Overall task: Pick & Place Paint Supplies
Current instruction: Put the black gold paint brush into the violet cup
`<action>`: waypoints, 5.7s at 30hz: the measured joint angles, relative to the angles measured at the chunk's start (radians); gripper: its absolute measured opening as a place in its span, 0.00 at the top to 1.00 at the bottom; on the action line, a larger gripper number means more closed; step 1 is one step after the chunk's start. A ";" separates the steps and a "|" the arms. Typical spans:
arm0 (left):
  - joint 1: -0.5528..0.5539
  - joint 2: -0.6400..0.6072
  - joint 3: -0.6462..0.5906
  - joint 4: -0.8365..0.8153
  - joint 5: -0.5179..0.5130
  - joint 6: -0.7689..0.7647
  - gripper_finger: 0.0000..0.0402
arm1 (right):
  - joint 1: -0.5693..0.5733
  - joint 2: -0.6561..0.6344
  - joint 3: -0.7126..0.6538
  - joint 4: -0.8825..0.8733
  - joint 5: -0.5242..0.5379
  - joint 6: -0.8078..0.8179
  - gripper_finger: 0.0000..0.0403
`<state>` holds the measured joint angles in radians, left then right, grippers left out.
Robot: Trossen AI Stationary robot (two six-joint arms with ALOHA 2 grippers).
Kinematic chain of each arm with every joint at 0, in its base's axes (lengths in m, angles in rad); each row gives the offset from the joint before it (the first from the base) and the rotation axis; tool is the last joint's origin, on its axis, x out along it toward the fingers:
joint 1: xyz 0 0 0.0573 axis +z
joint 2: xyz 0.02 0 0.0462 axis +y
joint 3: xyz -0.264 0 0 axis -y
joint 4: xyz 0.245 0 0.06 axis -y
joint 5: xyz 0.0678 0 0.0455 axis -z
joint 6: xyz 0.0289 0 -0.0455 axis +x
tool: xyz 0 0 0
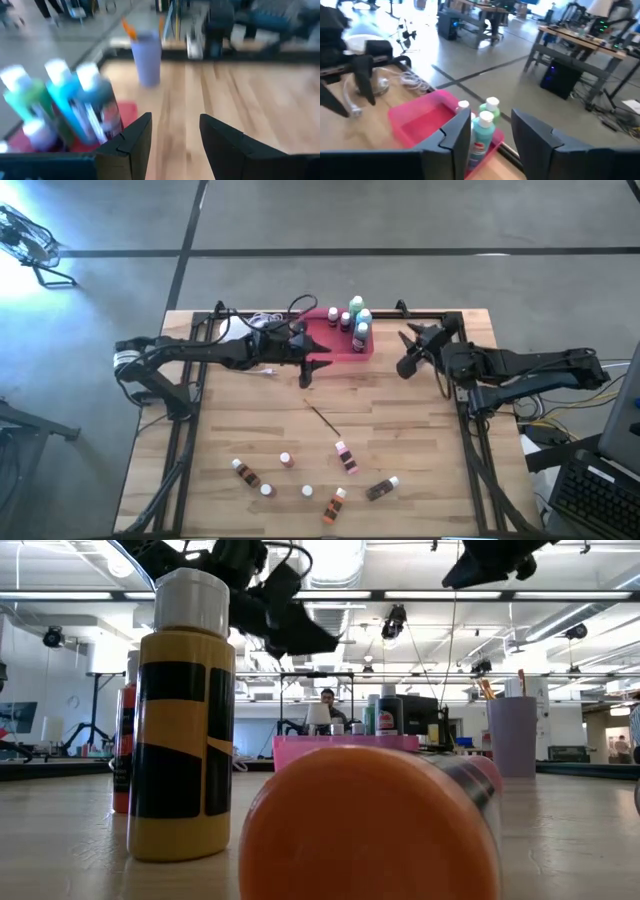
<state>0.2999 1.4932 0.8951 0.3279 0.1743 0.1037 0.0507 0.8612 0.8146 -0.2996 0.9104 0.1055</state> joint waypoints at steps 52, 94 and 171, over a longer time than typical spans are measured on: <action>-0.069 0.319 0.122 -0.696 0.076 0.394 0.59 | 0.110 0.428 0.065 0.340 -0.230 -0.188 0.67; -0.088 0.327 0.283 -0.769 0.063 0.359 1.00 | 0.111 0.584 -0.022 0.339 -0.448 0.123 0.76; -0.053 0.267 0.312 -0.282 0.017 0.163 0.71 | 0.305 0.253 -0.267 -0.080 0.660 0.806 0.98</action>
<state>0.2464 1.7603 1.2076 0.0455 0.1917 0.2667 0.3553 1.1141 0.5474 -0.3798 1.5707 0.9119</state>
